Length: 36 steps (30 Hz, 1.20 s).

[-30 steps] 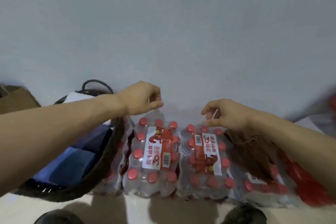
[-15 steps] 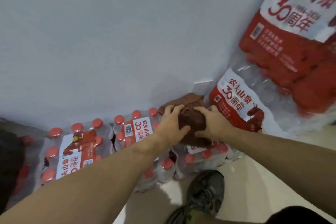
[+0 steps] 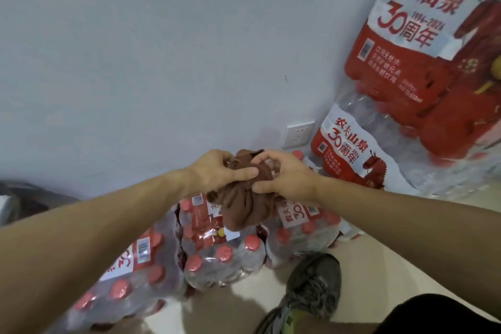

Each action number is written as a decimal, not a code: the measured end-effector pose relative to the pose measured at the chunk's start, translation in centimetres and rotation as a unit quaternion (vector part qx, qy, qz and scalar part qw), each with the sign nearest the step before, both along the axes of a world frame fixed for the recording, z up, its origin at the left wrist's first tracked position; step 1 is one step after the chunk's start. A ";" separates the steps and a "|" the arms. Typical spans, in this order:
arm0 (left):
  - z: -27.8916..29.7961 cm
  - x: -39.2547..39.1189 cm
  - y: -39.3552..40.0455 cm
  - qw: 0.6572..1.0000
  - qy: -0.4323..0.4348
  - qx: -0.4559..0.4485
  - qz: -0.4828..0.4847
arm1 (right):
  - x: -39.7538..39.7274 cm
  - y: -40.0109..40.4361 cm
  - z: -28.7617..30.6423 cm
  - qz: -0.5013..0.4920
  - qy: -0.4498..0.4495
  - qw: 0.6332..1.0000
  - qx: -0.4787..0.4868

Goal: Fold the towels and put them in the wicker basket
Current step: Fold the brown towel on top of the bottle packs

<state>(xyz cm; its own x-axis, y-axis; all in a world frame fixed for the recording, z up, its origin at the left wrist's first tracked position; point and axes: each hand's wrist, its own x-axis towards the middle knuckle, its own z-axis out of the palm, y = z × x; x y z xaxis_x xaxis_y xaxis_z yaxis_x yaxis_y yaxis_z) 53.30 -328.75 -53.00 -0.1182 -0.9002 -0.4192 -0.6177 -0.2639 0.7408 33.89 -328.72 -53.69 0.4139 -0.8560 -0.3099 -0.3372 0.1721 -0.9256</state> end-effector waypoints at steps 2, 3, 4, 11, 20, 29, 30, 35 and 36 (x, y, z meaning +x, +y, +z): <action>3.2 3.0 1.1 0.998 -0.044 -0.006 -0.038 | 2.0 0.8 2.1 0.035 -0.013 0.999 -0.012; 4.8 4.5 1.7 0.997 -0.059 -0.010 -0.048 | 3.1 1.2 3.1 0.055 -0.020 0.998 -0.022; 6.3 6.0 2.4 0.997 -0.060 -0.015 -0.052 | 4.3 1.5 4.1 0.073 -0.026 0.996 -0.030; 7.9 13.0 9.0 0.991 0.061 -0.065 0.100 | 10.8 2.7 7.7 0.165 0.010 0.983 -0.084; 3.8 16.4 11.8 0.966 0.028 -0.093 0.239 | 13.8 4.4 4.5 0.262 0.190 0.935 -0.147; 2.9 19.0 12.3 0.946 0.070 -0.136 0.285 | 12.9 5.7 0.0 0.353 0.268 0.887 -0.129; 3.0 19.0 12.3 0.949 0.087 -0.130 0.272 | 13.1 5.8 -0.2 0.370 0.271 0.881 -0.115; 4.1 18.7 12.3 0.965 0.136 -0.097 0.203 | 14.2 5.2 0.4 0.371 0.286 0.882 -0.054; 4.5 18.6 12.4 0.967 0.141 -0.092 0.190 | 14.6 5.1 0.9 0.347 0.282 0.892 -0.059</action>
